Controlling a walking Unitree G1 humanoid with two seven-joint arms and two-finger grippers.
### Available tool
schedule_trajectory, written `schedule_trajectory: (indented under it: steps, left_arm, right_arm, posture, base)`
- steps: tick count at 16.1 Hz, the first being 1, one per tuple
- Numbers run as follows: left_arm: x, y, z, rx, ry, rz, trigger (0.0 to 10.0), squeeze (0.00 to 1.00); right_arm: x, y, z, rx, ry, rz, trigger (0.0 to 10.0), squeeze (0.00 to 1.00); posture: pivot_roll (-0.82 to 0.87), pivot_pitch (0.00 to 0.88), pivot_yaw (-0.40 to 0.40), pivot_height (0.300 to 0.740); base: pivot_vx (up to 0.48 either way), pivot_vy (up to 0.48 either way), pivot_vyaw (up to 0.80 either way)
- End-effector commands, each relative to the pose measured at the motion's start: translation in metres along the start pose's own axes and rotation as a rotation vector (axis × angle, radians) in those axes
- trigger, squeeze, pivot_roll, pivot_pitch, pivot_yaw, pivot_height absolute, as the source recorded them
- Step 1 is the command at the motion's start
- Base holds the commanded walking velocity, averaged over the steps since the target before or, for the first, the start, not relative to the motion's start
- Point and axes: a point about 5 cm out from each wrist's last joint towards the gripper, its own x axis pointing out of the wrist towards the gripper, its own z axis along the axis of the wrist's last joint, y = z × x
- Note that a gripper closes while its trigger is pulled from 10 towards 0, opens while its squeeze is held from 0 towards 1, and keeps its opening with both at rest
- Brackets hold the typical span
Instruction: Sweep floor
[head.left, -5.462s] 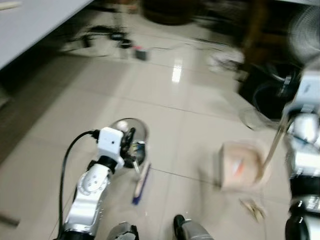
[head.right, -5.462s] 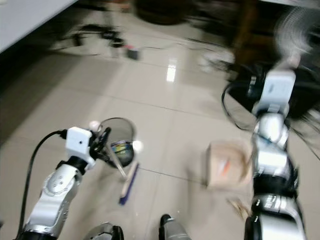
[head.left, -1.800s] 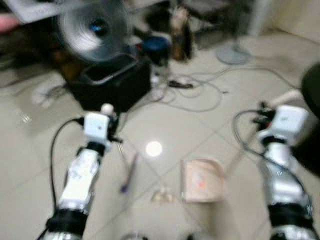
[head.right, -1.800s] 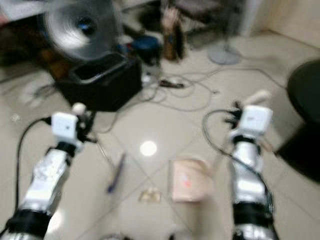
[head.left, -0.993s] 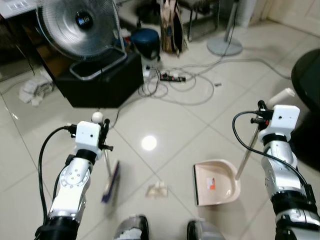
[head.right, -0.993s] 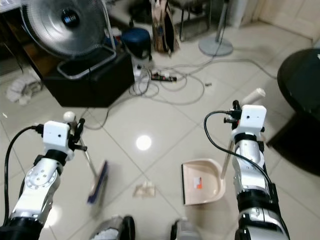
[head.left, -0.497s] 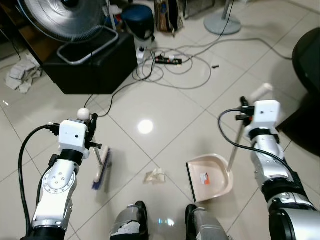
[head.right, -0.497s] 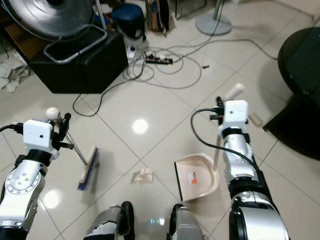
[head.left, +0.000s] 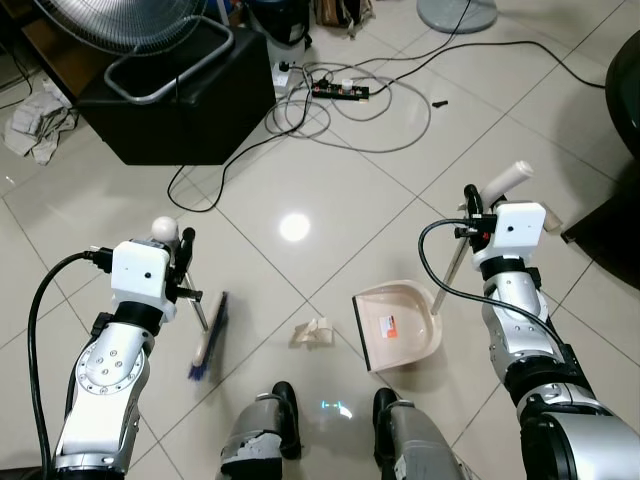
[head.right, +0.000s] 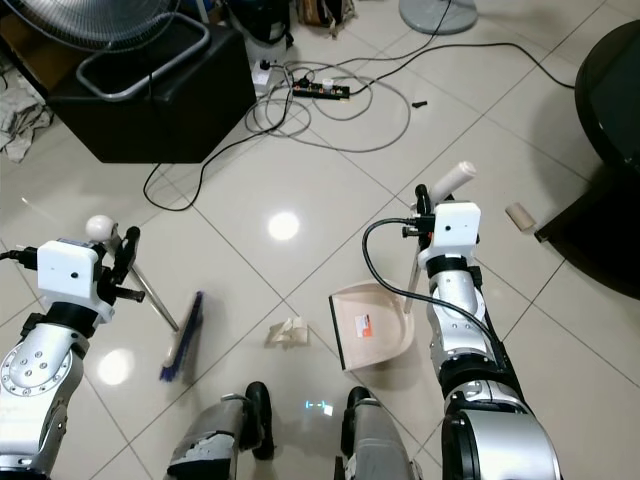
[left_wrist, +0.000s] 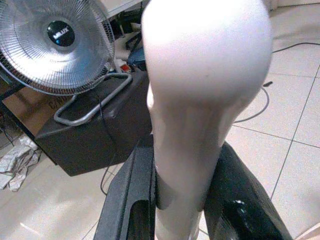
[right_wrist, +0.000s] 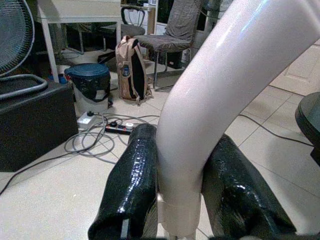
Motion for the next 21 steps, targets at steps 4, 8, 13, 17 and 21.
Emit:
schedule_trajectory:
  steps: [4,8,13,17,21]
  left_arm:
    - [-0.003,0.0,0.006,0.004,-0.002,-0.009,10.0,0.0]
    - [0.001,-0.006,0.008,-0.029,-0.008,-0.01,10.0,0.0]
    - [0.004,-0.015,0.007,-0.045,-0.008,-0.011,10.0,0.0]
    - [0.006,-0.026,0.004,-0.14,-0.003,0.013,10.0,0.0]
    - [0.008,-0.032,0.002,-0.262,-0.007,0.092,10.0,0.0]
  right_arm:
    - [-0.002,0.004,-0.001,0.068,-0.016,-0.046,10.0,0.0]
    - [-0.003,0.013,-0.002,0.078,-0.021,-0.039,10.0,0.0]
    - [-0.006,0.016,-0.006,0.051,-0.002,-0.019,10.0,0.0]
    - [-0.006,0.02,-0.007,0.041,0.011,-0.018,10.0,0.0]
    - [-0.007,0.021,-0.009,0.036,0.02,-0.028,10.0,0.0]
  posture:
    - [0.13,0.367,0.073,0.74]
    - [0.13,0.369,0.079,0.74]
    - [0.13,0.372,0.073,0.74]
    - [0.13,0.375,0.071,0.74]
    - [0.13,0.372,0.065,0.74]
  base:
    - [0.0,0.0,0.0]
    - [0.0,0.0,0.0]
    - [0.0,0.0,0.0]
    - [0.0,0.0,0.0]
    - [0.0,0.0,0.0]
